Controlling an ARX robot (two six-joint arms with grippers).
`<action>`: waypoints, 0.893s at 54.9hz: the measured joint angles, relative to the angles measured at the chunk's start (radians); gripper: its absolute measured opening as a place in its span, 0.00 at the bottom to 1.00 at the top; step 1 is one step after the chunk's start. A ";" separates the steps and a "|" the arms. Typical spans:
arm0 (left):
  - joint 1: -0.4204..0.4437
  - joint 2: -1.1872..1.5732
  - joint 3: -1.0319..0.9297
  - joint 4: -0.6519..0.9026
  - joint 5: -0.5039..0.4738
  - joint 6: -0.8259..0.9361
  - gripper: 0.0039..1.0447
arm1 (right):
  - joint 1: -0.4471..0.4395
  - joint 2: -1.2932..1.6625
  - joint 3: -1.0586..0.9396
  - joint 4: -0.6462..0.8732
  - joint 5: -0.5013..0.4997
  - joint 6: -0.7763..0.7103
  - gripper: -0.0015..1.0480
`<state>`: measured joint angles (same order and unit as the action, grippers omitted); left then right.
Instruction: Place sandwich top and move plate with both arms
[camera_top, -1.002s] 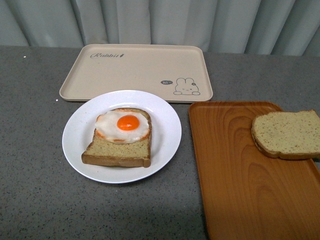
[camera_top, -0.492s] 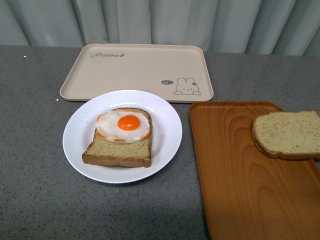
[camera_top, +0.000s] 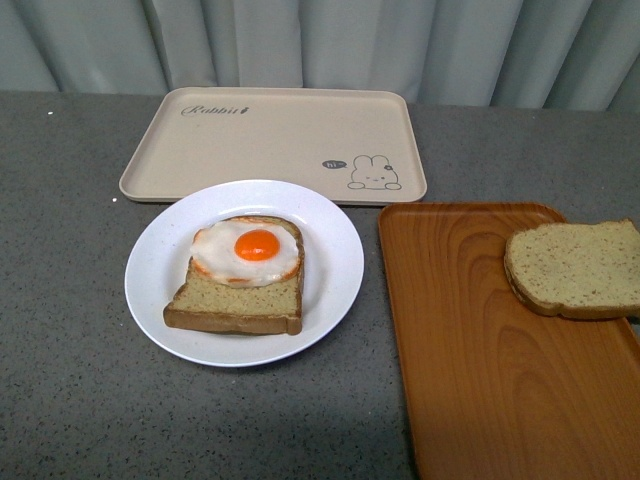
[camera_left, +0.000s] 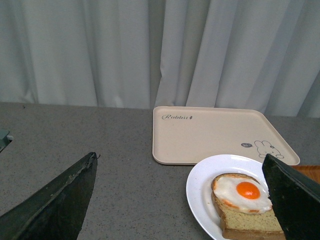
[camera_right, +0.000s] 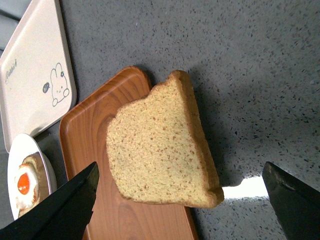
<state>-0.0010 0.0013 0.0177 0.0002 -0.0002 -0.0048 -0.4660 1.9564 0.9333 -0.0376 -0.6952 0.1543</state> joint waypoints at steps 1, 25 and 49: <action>0.000 0.000 0.000 0.000 0.000 0.000 0.94 | 0.000 0.016 0.006 0.000 -0.004 0.000 0.91; 0.000 0.000 0.000 0.000 0.000 0.000 0.94 | 0.078 0.204 0.079 0.024 0.003 0.006 0.91; 0.000 0.000 0.000 0.000 0.000 0.000 0.94 | 0.126 0.230 0.094 0.051 0.018 0.035 0.69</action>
<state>-0.0010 0.0013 0.0177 0.0002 -0.0002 -0.0048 -0.3397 2.1860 1.0271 0.0139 -0.6773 0.1890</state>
